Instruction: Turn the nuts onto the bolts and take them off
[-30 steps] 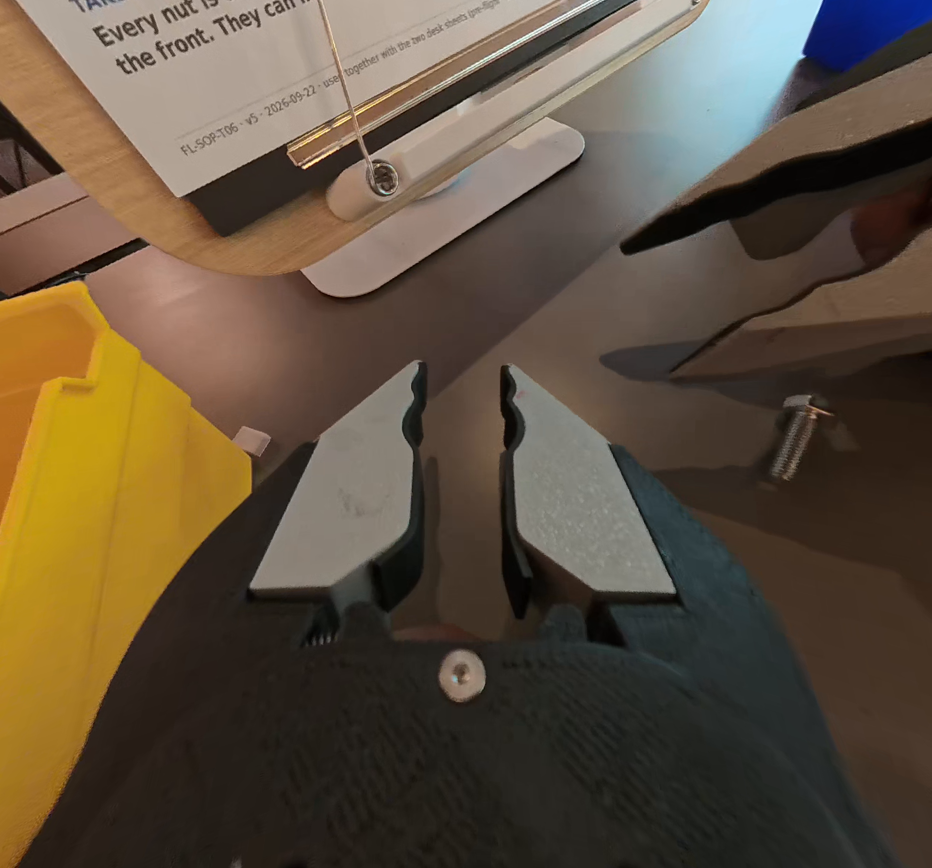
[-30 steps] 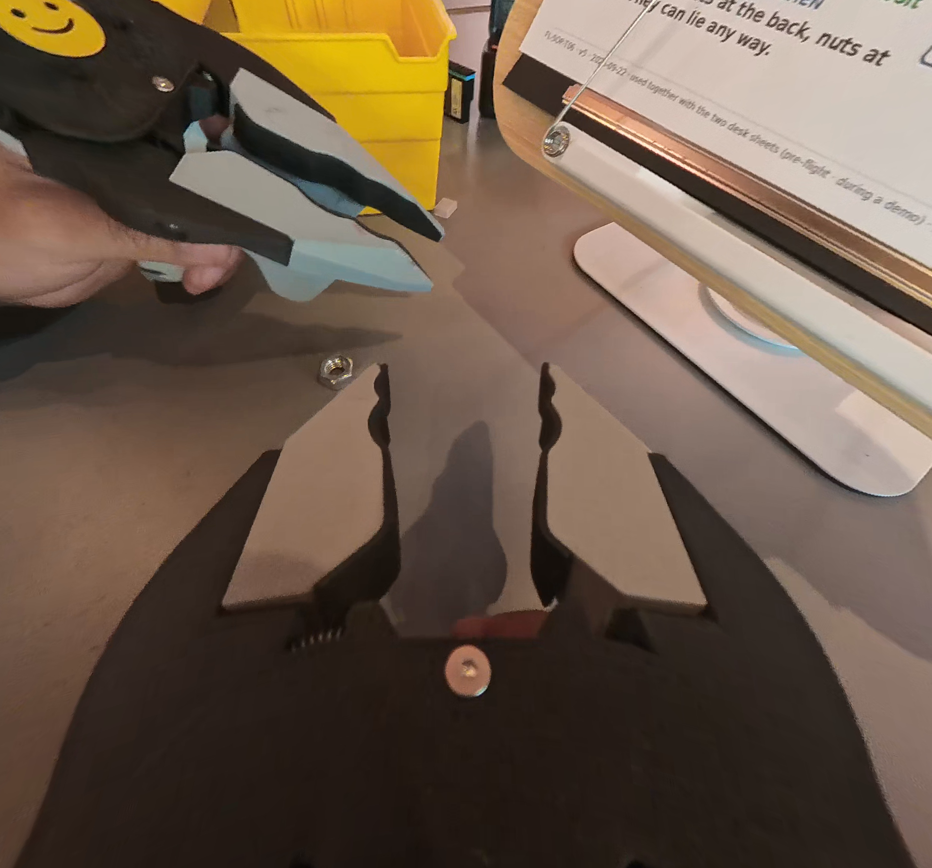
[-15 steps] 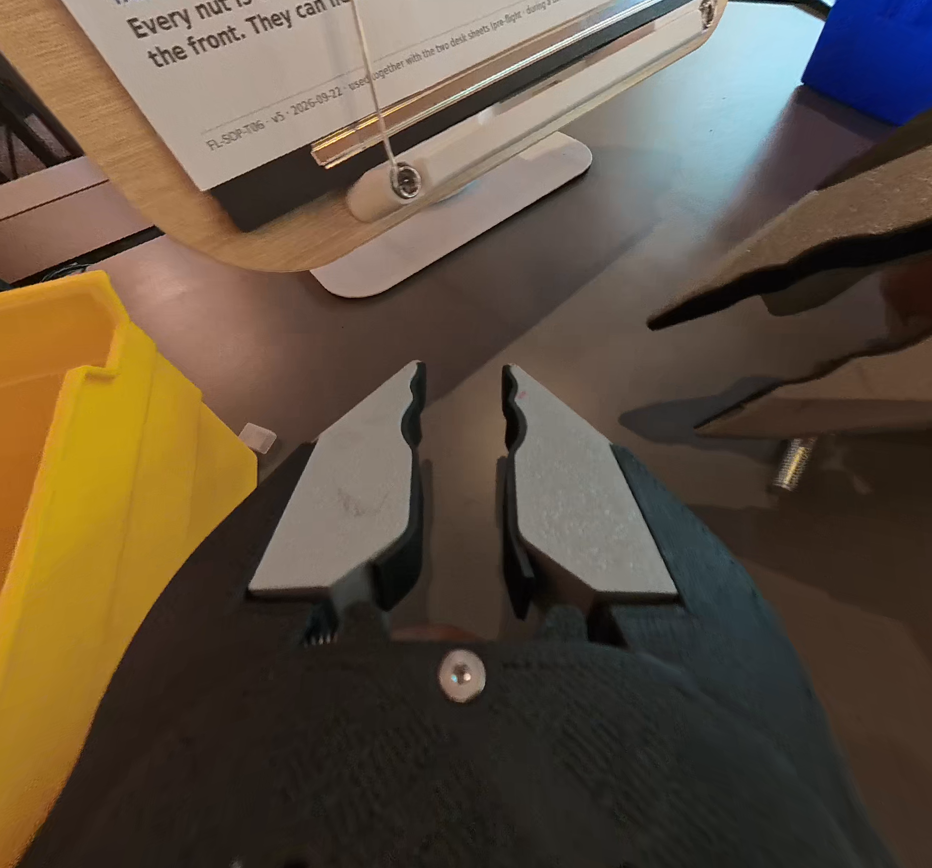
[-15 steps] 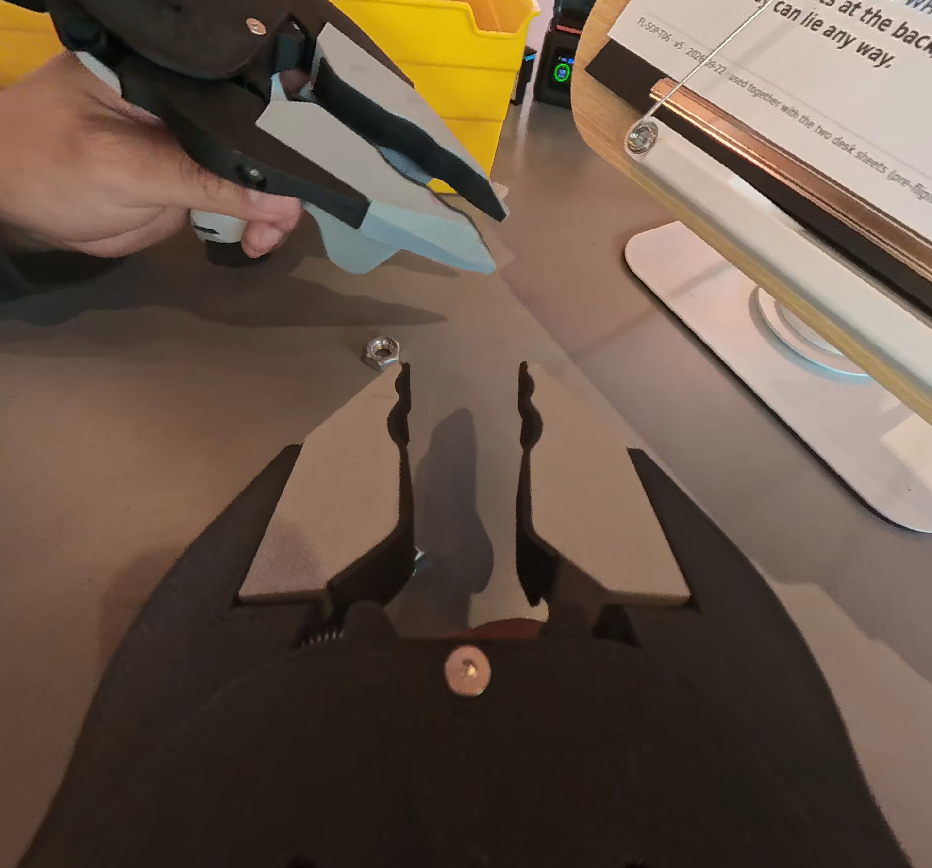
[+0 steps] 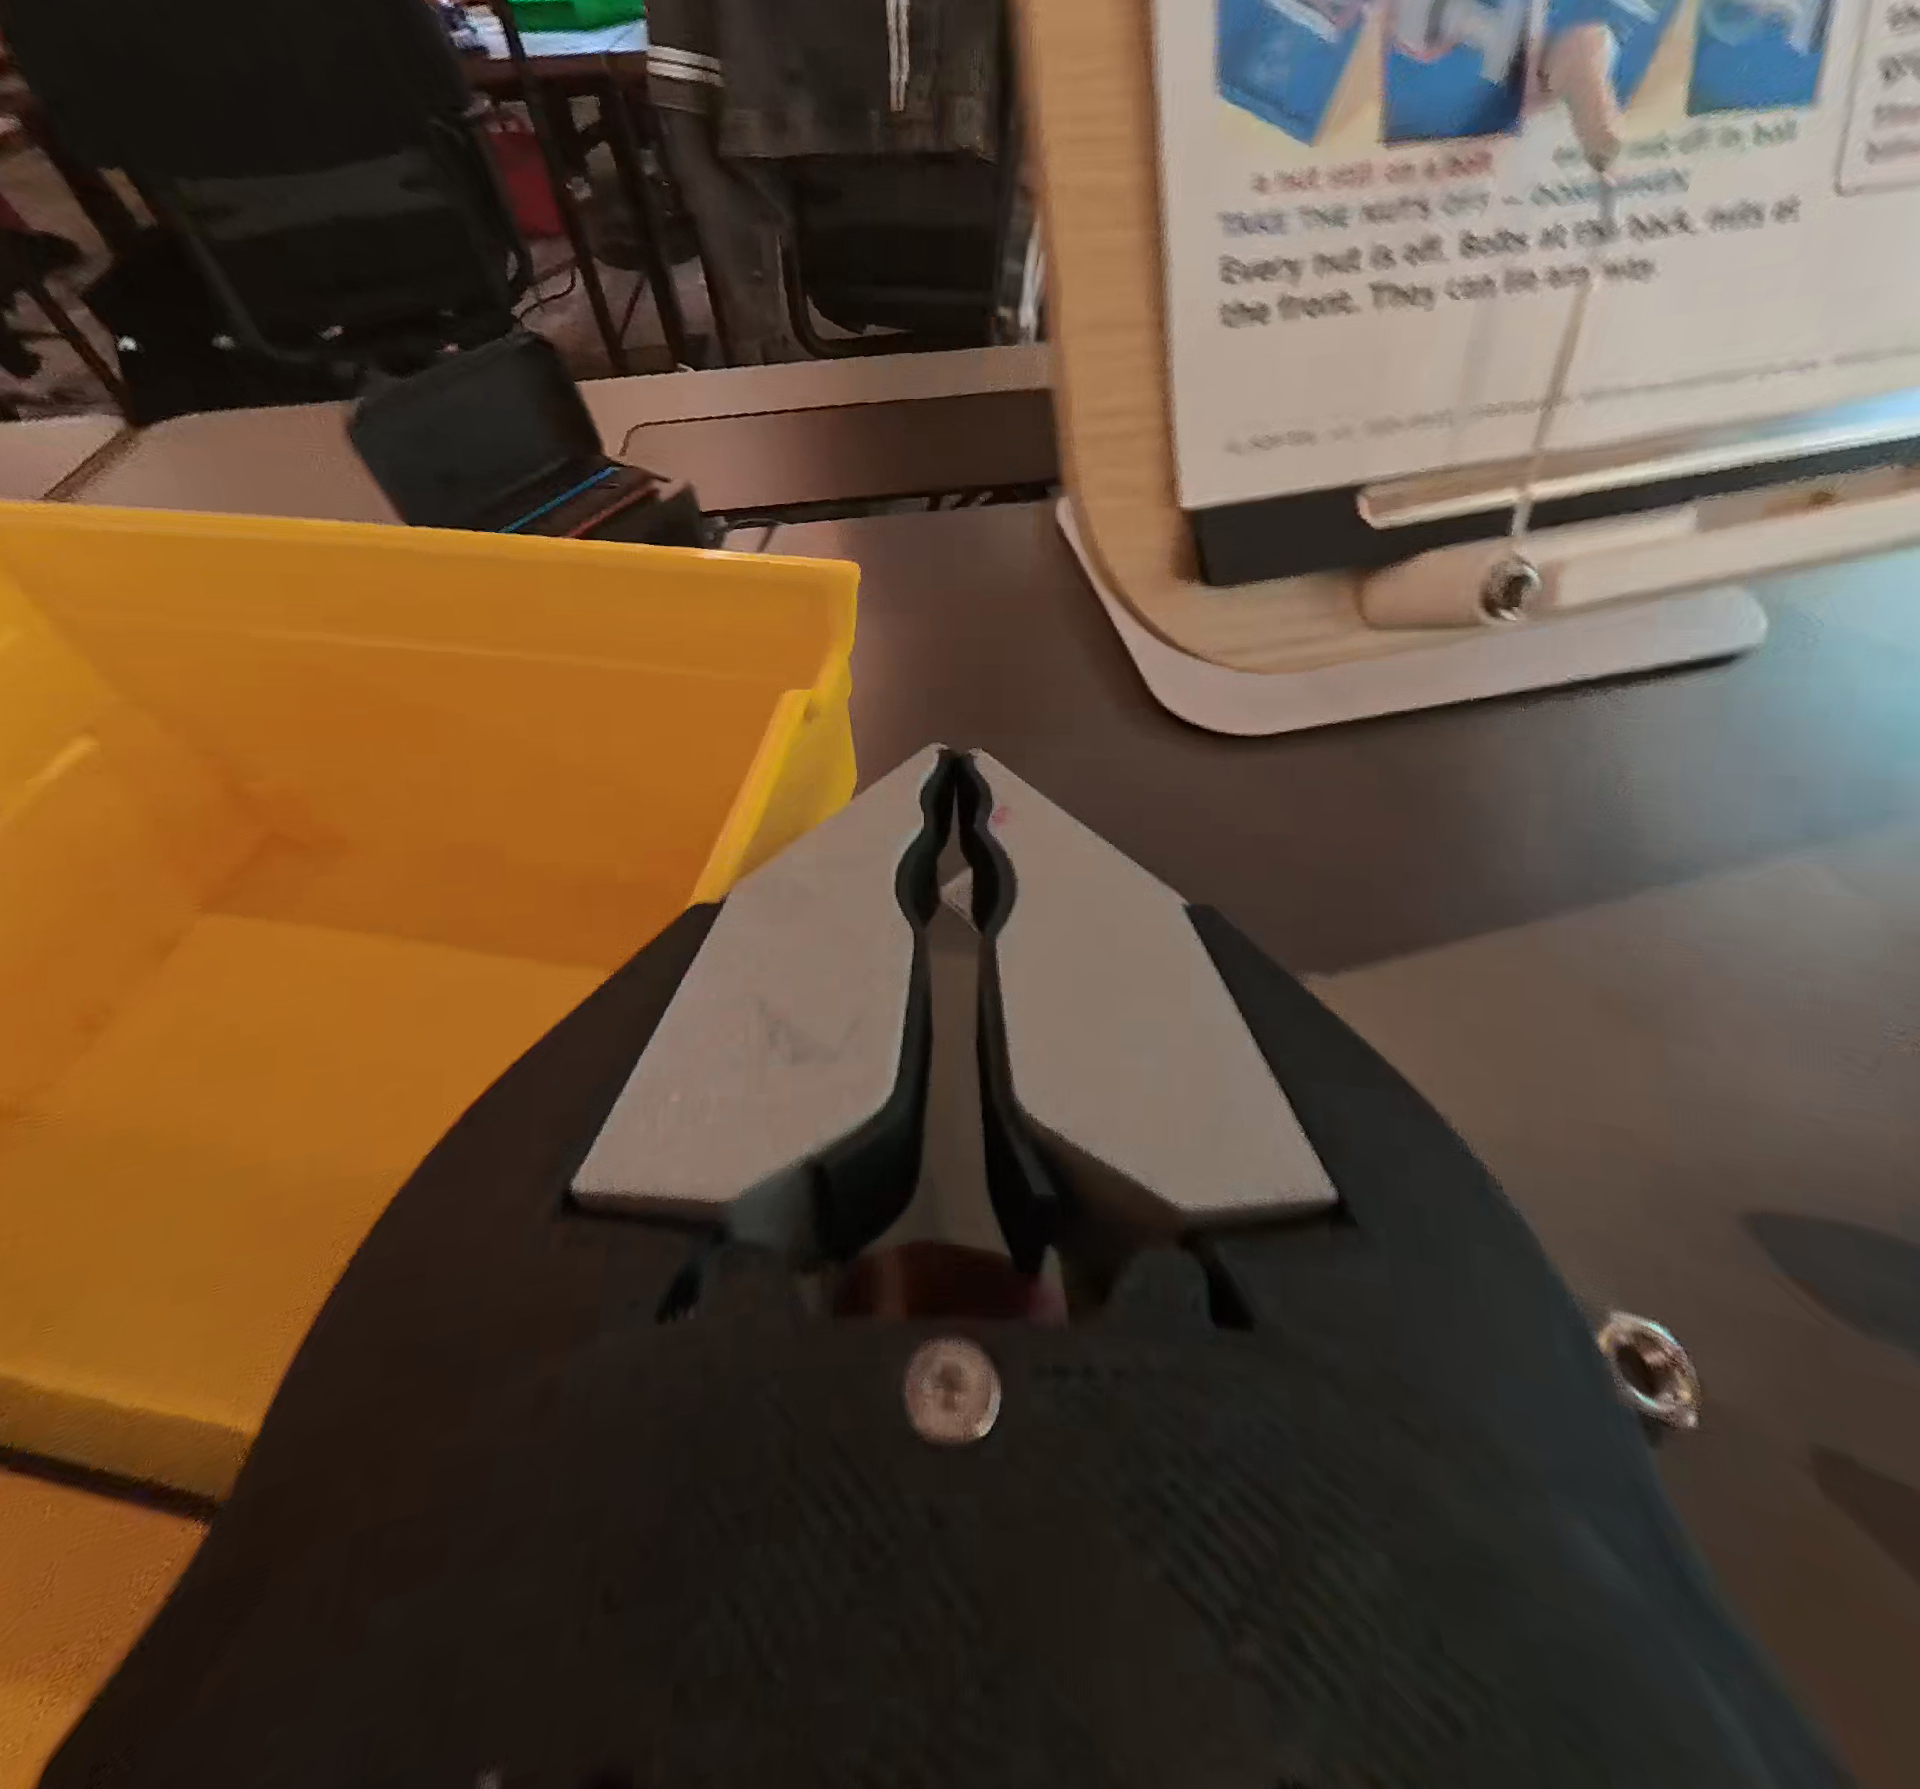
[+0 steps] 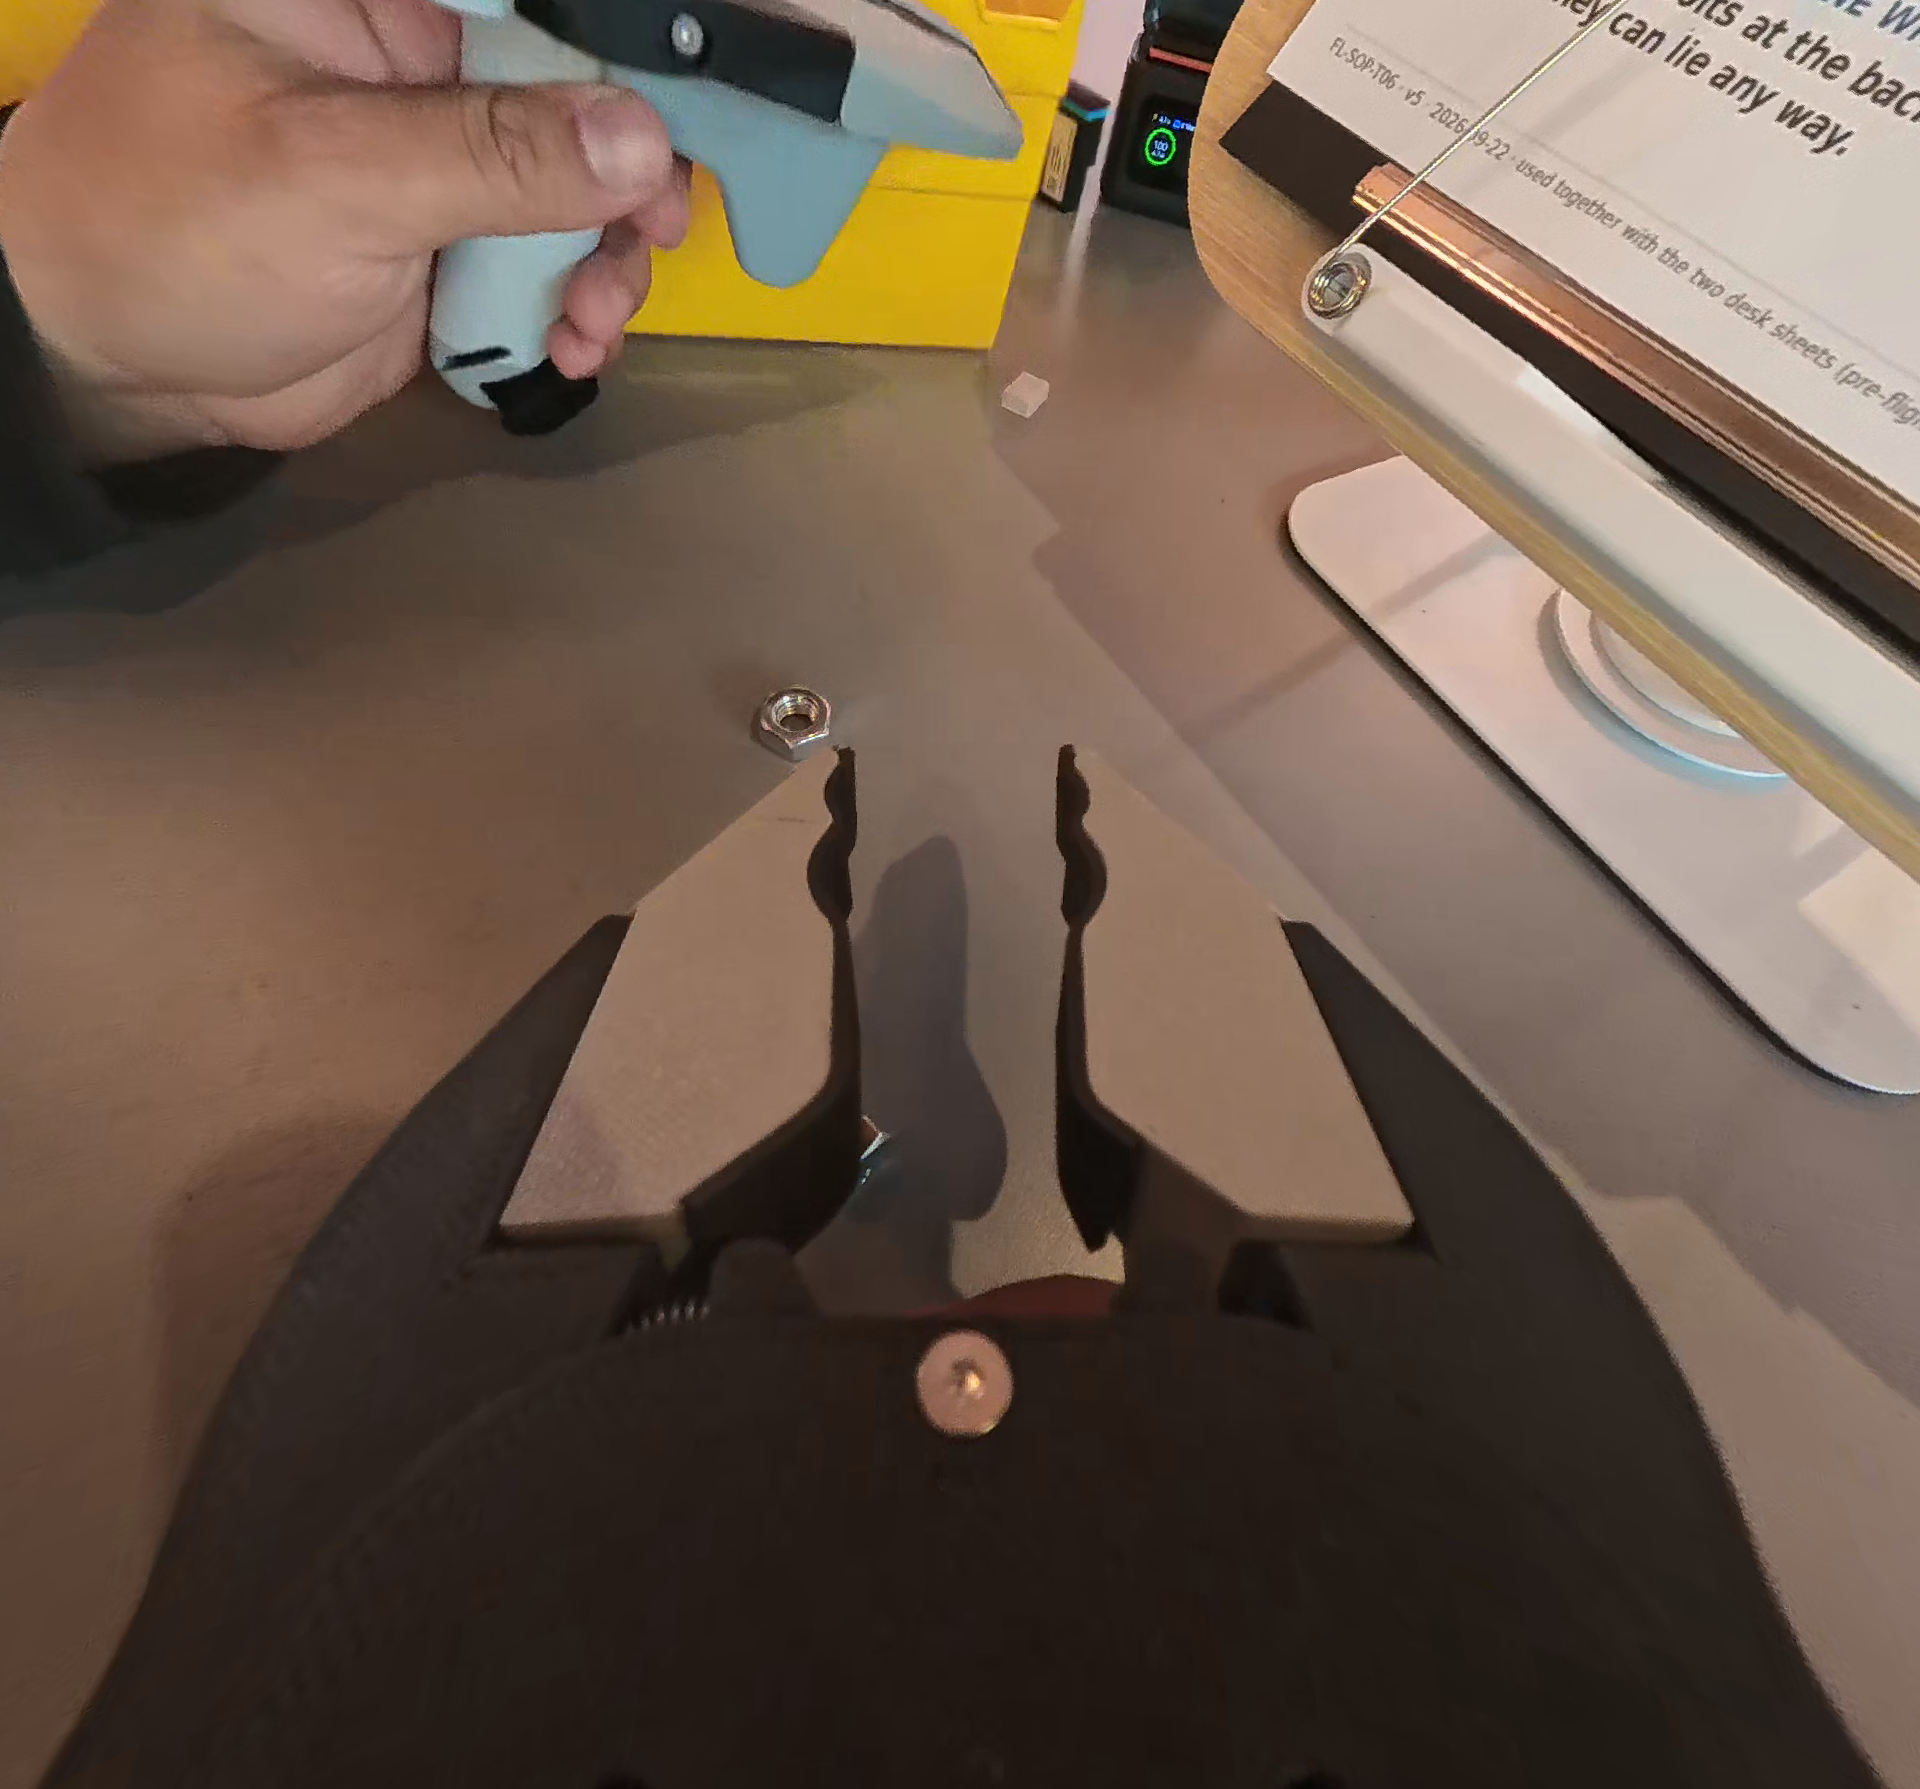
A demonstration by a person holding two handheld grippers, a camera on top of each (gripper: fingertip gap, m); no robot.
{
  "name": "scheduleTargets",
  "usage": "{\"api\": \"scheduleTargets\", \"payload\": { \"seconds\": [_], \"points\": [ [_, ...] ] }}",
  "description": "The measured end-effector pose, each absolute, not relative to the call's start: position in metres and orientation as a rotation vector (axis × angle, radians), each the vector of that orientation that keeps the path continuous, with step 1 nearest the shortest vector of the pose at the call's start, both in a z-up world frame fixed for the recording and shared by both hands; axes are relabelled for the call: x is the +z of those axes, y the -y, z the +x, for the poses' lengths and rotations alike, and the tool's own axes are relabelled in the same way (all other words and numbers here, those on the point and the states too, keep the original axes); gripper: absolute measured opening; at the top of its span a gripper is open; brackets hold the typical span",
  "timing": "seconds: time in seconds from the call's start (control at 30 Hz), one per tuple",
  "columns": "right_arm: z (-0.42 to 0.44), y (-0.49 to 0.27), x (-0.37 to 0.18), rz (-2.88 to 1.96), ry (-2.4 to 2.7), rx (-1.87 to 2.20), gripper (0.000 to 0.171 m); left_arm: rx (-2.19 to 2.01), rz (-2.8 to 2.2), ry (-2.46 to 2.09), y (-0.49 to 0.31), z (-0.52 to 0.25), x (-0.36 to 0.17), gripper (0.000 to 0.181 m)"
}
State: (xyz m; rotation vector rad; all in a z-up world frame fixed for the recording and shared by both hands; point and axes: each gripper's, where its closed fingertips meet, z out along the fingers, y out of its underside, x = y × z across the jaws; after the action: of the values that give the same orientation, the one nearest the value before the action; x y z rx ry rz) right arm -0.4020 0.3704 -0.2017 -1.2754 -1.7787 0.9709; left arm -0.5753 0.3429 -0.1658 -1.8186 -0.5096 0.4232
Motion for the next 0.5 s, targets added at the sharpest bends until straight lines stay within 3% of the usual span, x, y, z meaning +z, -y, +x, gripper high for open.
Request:
{"api": "scheduleTargets", "payload": {
  "seconds": [0.17, 0.27, 0.5],
  "points": [
    [-0.402, -0.372, -0.200, -1.285, 1.763, 0.981, 0.035, 0.405, -1.698, 0.589, -0.330, -0.597, -0.147, 0.003],
    [-0.402, -0.373, -0.199, -1.292, 1.752, 0.989, 0.035, 0.192, -1.737, 0.431, -0.348, -0.563, -0.149, 0.025],
    [-0.402, -0.374, -0.198, -1.300, 1.741, 1.004, 0.035, -0.116, -1.903, 0.106, -0.377, -0.481, -0.178, 0.026]
  ]
}}
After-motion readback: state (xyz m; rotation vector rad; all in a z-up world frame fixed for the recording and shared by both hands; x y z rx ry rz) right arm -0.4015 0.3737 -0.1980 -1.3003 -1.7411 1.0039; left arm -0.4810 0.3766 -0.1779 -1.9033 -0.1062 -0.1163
